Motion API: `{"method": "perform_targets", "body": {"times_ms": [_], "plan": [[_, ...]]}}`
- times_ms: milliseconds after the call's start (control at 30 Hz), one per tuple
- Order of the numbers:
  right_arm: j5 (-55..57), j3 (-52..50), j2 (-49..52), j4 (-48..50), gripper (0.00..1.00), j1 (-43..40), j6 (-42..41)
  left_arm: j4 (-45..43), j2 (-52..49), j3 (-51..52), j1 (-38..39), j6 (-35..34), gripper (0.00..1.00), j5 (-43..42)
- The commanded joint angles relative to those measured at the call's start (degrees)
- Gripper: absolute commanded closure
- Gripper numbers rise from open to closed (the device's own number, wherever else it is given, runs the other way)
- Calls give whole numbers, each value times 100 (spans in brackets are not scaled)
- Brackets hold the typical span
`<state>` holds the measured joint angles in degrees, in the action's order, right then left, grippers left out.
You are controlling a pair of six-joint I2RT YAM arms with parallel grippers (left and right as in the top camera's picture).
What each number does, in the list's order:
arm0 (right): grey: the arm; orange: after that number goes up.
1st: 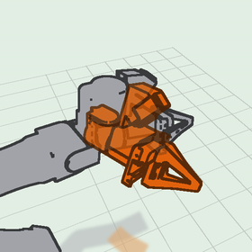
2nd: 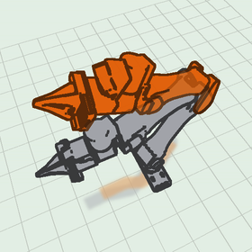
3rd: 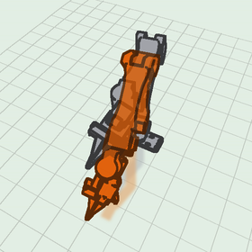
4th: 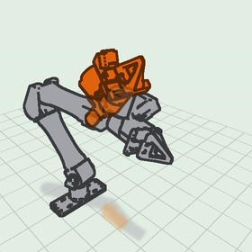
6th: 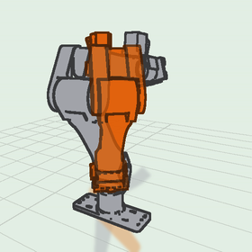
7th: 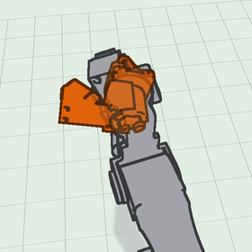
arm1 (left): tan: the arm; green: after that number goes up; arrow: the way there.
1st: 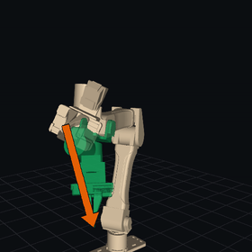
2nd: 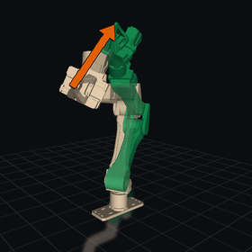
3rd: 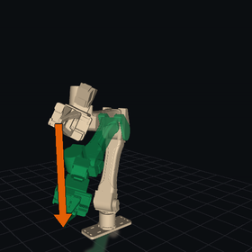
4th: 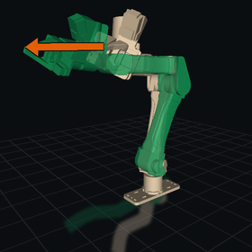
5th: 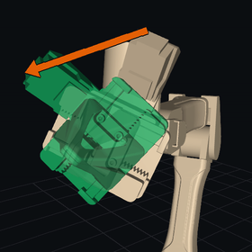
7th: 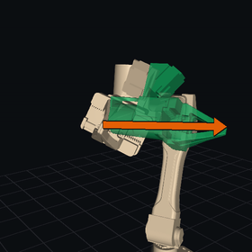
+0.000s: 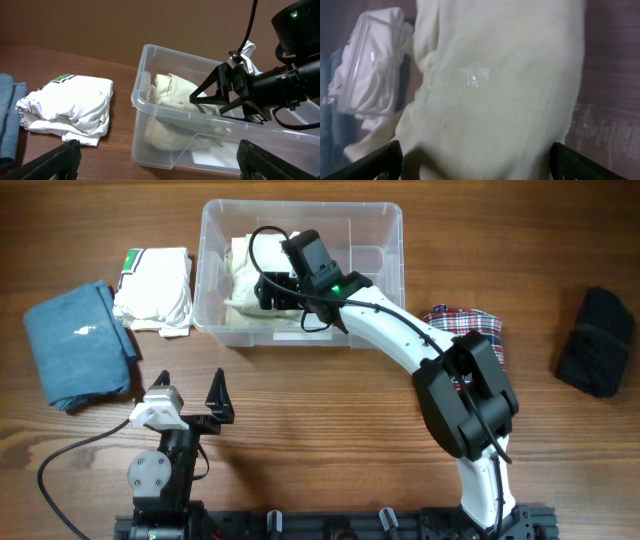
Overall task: Pack container
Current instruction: 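Carry the cream cloth into the bin's left side and release, then move the right gripper to the plaid shirt and grasp it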
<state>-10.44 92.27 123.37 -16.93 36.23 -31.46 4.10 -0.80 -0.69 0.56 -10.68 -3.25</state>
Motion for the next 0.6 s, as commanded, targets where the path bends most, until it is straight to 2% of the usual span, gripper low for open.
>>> {"method": "perform_targets", "body": {"times_ms": [0, 167, 367, 533, 567], "plan": [[-564, 87, -210, -7, 7, 28, -59, 15, 42, 37, -46, -50, 0, 35], [142, 125, -249, -7, 1, -76, 70, 15, 42, 37, -46, -50, 0, 33], [166, 317, -660, -9, 0, -612, 802, 15, 42, 37, -46, -50, 0, 33], [-39, 354, -1700, -623, 0, -1084, 1429, 15, 42, 37, -46, -50, 0, 33], [-35, 354, -2291, -1056, 0, -1228, 2094, 15, 42, 37, -46, -50, 0, 33]]}}
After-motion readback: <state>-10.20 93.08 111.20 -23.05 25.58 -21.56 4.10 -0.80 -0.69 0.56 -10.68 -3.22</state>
